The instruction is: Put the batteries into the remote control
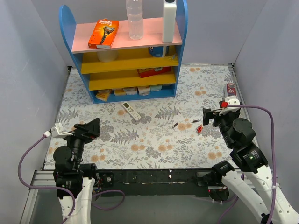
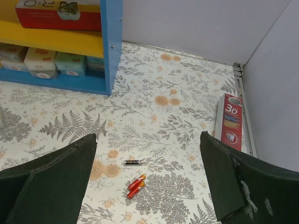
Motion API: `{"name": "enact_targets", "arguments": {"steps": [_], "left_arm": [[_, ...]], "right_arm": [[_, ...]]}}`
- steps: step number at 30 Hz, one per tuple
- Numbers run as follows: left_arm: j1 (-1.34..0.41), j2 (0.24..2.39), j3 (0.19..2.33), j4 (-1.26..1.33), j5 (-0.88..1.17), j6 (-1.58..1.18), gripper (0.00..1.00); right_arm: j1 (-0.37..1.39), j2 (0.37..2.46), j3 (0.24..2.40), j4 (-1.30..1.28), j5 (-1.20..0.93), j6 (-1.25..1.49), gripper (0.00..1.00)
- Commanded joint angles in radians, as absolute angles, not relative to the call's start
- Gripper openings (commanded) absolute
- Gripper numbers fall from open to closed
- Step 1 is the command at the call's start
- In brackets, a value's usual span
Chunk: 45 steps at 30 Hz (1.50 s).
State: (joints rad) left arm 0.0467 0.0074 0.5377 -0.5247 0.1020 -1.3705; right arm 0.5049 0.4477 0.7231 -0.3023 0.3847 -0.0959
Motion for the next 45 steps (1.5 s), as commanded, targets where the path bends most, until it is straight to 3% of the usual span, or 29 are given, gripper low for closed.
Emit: {"name": "enact_targets", "arguments": {"steps": [1, 9, 20, 32, 45], "left_arm": [[0.054, -0.008, 0.564, -0.548, 0.048, -1.385, 0.98], [0.052, 0.070, 0.587, -0.592, 0.012, -1.408, 0.98], [0.054, 0.149, 0.568, -0.577, 0.000, -1.408, 0.98], [0.054, 0.138, 0.554, -0.571, 0.032, -1.419, 0.98], [0.054, 0.114, 0.549, -0.563, 0.037, -1.419, 0.98]], "right_arm": [[0.505, 0.463, 0.732, -0.218, 0.365, -0.136, 0.98], [0.506, 0.511, 0.721, -0.164, 0.128, -0.135, 0.98], [0.505, 0.834, 0.732, -0.109, -0.159, 0.078, 0.98], [0.615, 1.271, 0.822, -0.052, -0.129, 0.120, 0.98], [0.828, 1.787, 1.230, -0.046, -0.005, 0.052, 0.97]]}}
